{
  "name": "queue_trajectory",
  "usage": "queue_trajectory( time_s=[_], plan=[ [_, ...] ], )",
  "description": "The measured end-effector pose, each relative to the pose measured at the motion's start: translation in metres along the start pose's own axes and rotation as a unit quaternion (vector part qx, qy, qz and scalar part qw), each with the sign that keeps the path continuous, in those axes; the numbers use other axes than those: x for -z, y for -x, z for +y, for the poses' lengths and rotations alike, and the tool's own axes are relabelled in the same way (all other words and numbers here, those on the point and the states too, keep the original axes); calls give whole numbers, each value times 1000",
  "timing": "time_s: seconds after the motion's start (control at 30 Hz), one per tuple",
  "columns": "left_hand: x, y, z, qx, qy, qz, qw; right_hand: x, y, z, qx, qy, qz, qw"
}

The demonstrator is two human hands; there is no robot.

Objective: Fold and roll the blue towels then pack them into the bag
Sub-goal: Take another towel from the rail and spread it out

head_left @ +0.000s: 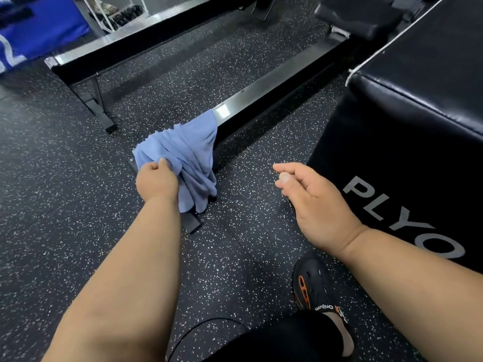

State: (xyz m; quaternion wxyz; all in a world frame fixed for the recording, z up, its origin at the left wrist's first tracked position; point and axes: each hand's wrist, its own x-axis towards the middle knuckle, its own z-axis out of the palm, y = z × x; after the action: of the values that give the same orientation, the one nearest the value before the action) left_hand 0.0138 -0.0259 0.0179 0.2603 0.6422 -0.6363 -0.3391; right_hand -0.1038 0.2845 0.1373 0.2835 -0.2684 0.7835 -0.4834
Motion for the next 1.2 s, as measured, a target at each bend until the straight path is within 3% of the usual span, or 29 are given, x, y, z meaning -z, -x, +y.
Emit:
queue_trajectory(
  time_s=[0.13, 0.5, 0.67, 0.73, 0.8, 0.9, 1.0, 1.13, 1.2],
  plan=[
    [24, -15, 21, -10, 121, 22, 992, 0, 8, -13, 5, -10, 3, 1000],
    [76, -29, 78, -100, 177, 26, 979, 2, 35, -43, 21, -37, 15, 999],
    [80, -18, 87, -47, 197, 32, 979, 6, 41, -44, 18, -29, 10, 999],
    [77, -16, 81, 1, 122, -27, 992, 6, 40, -42, 15, -24, 7, 1000],
    [69, -17, 70, 102, 71, -72, 990, 6, 37, -39, 13, -20, 4, 1000],
    [50, -18, 39, 149, -38, -68, 986, 5, 28, -34, 14, -16, 5, 1000],
    [32, -9, 26, 94, -124, -41, 987, 4, 18, -27, 8, -11, 1, 1000],
    [-2, -5, 31, -66, -182, -125, 973, 2, 6, -14, 0, -6, -3, 1000],
    [-22, -12, 35, -90, -215, -182, 955, 1, 1, -8, -6, -2, -9, 1000]
  ],
)
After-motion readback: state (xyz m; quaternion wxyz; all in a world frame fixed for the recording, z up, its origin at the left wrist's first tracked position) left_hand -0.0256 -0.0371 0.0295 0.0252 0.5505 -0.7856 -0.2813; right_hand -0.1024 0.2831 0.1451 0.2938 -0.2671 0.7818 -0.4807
